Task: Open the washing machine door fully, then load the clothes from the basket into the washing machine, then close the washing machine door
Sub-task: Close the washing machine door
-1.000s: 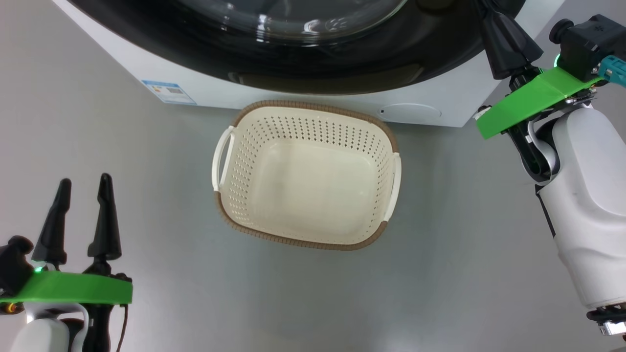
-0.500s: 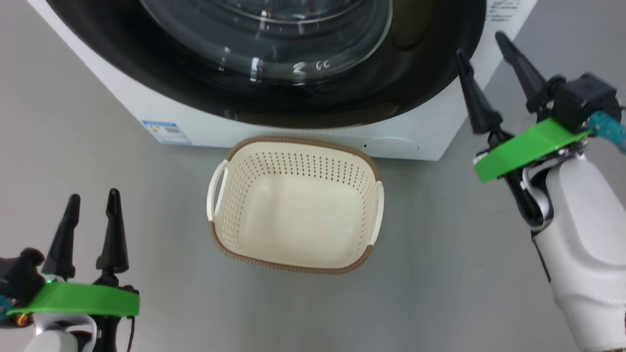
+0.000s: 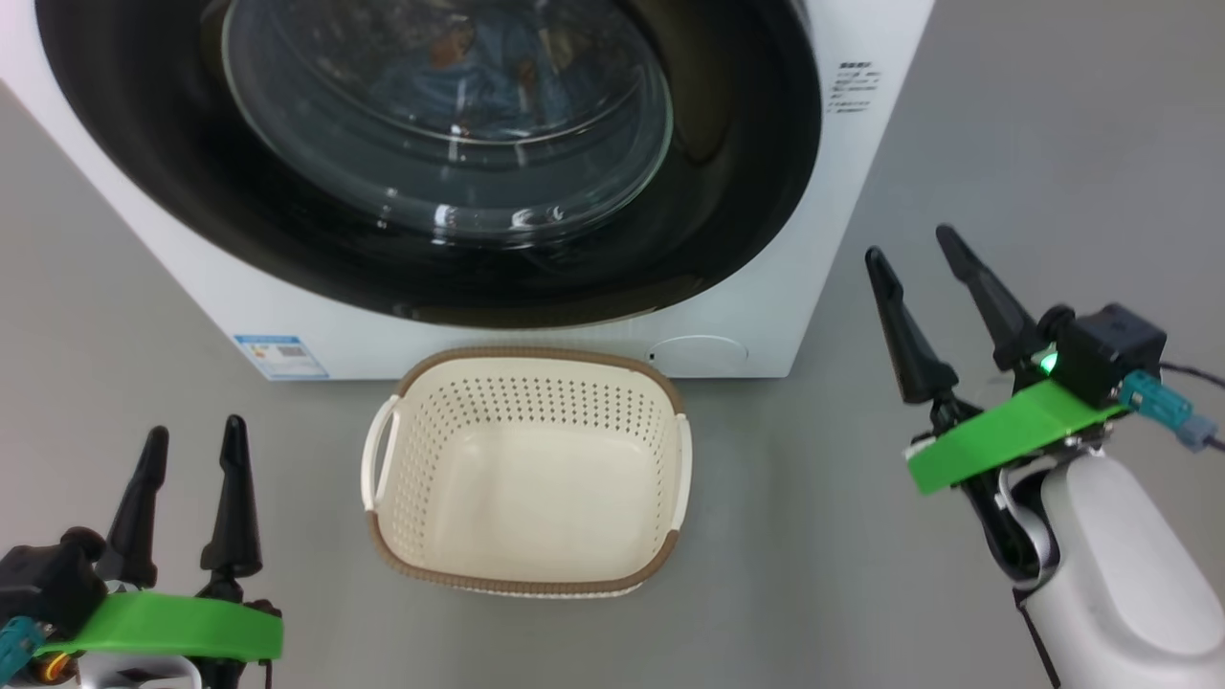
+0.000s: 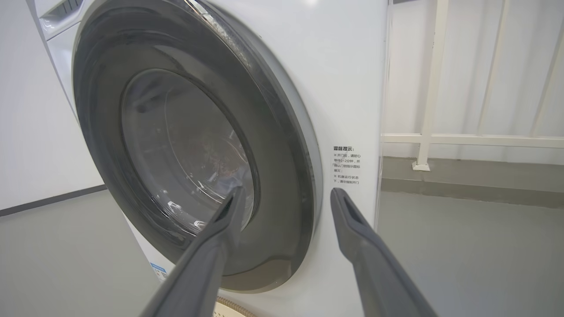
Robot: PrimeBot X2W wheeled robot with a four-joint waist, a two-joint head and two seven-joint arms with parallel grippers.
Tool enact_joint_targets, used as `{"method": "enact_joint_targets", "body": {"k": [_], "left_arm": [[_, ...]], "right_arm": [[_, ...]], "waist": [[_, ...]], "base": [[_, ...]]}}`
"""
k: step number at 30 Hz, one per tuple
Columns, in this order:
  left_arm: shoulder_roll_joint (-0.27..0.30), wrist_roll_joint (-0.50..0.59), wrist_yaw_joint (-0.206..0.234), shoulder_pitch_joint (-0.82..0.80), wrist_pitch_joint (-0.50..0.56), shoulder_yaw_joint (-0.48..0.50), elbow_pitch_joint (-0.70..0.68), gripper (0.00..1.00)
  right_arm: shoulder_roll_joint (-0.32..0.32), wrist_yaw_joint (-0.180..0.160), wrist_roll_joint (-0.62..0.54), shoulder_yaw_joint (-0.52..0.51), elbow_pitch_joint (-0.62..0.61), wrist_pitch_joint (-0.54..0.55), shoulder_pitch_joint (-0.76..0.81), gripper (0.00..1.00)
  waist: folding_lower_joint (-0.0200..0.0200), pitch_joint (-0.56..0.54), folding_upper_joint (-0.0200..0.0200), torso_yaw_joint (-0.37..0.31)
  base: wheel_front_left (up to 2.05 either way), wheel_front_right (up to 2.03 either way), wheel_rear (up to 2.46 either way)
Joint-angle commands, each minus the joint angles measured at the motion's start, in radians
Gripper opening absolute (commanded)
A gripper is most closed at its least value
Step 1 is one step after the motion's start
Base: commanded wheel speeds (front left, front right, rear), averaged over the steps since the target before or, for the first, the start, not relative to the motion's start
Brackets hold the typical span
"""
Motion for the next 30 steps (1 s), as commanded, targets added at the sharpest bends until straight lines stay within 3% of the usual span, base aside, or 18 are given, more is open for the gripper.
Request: {"method": "enact_joint_targets", "body": {"k": [1, 17, 30], "left_arm": [[0.018, 0.012, -0.002, -0.007, -0.006, 0.043, -0.032, 1.0], [-0.017, 0.043, -0.002, 0.058, -0.006, 0.043, -0.035, 1.0], [-0.015, 0.023, -0.002, 0.084, -0.006, 0.03, -0.028, 1.0]], "right_arm": [[0.01, -0.006, 0.011, 0.017, -0.043, -0.005, 0.035, 1.0], [0.046, -0.006, 0.01, -0.032, -0.109, -0.005, 0.266, 1.0], [0.048, -0.006, 0.001, -0.048, -0.115, -0.005, 0.297, 1.0]], "waist": [[0.0, -0.034, -0.0001, -0.035], [0.0, -0.138, -0.0001, -0.091], [0.0, -0.155, -0.0001, -0.103]], "base": [[0.0, 0.0, 0.0], [0.0, 0.0, 0.0], [0.0, 0.0, 0.0]]}}
